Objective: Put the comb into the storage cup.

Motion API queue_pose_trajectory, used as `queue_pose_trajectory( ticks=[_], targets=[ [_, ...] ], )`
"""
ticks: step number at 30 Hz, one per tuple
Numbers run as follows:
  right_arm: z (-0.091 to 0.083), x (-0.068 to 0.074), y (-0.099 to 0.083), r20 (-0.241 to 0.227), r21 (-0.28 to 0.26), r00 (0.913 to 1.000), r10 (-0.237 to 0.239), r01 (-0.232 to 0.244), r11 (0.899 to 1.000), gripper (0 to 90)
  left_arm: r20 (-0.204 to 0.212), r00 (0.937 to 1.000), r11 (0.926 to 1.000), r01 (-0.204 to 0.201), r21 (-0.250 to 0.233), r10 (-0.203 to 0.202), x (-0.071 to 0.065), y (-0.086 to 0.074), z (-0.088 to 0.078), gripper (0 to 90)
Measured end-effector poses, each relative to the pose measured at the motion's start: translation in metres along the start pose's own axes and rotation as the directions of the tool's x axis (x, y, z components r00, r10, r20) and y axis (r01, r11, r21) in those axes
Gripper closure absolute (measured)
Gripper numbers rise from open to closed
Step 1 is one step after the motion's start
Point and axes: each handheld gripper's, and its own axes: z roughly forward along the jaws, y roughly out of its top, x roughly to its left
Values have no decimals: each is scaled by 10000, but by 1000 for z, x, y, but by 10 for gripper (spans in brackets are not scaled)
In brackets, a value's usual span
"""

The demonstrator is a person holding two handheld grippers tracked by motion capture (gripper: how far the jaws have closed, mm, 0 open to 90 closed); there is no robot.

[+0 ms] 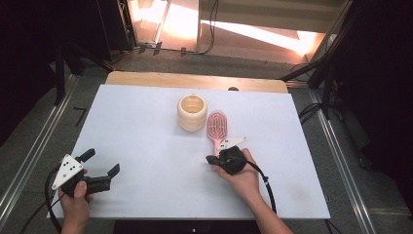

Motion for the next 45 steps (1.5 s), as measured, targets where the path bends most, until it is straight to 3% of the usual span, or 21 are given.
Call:
queue_pose_trajectory(
  ticks=[2, 4, 6, 10, 19, 25, 30, 45],
  targets=[
    [-5, -12, 11, 251, -319, 9992, 324, -316, 9990, 879, -6, 10000, 10000, 1, 23, -1, -1, 0, 0, 0],
    [-5, -16, 16, 334, -363, 9990, 312, -300, 9989, 879, -14, 10000, 10000, -32, 26, 32, -1, 0, 1, 0],
    [1, -28, 28, 543, -438, 9977, 412, -389, 9983, 879, -24, 10000, 10000, -22, 41, 22, -1, 0, 1, 0],
    [12, -40, 37, 656, -365, 9958, 633, -610, 9975, 880, 1, 10000, 10000, -15, 20, 15, 0, 0, 0, 0],
    [36, -45, 44, 933, 251, 9940, 570, -596, 9979, 879, 25, 10000, 10000, -42, 45, 42, -1, 0, 0, 0],
    [43, -44, 42, 1082, 534, 9931, 443, -503, 9973, 879, 39, 10000, 10000, -46, 27, 46, -1, 0, 1, 0],
    [42, -43, 42, 1171, 597, 9923, 405, -477, 9971, 880, 49, 10000, 10000, -46, 29, 46, -1, 0, 0, 0],
    [28, -64, 35, 1436, 508, 9868, 749, -830, 9953, 880, 35, 10000, 10000, -56, 22, 56, -1, 0, 1, 0]
  ],
)
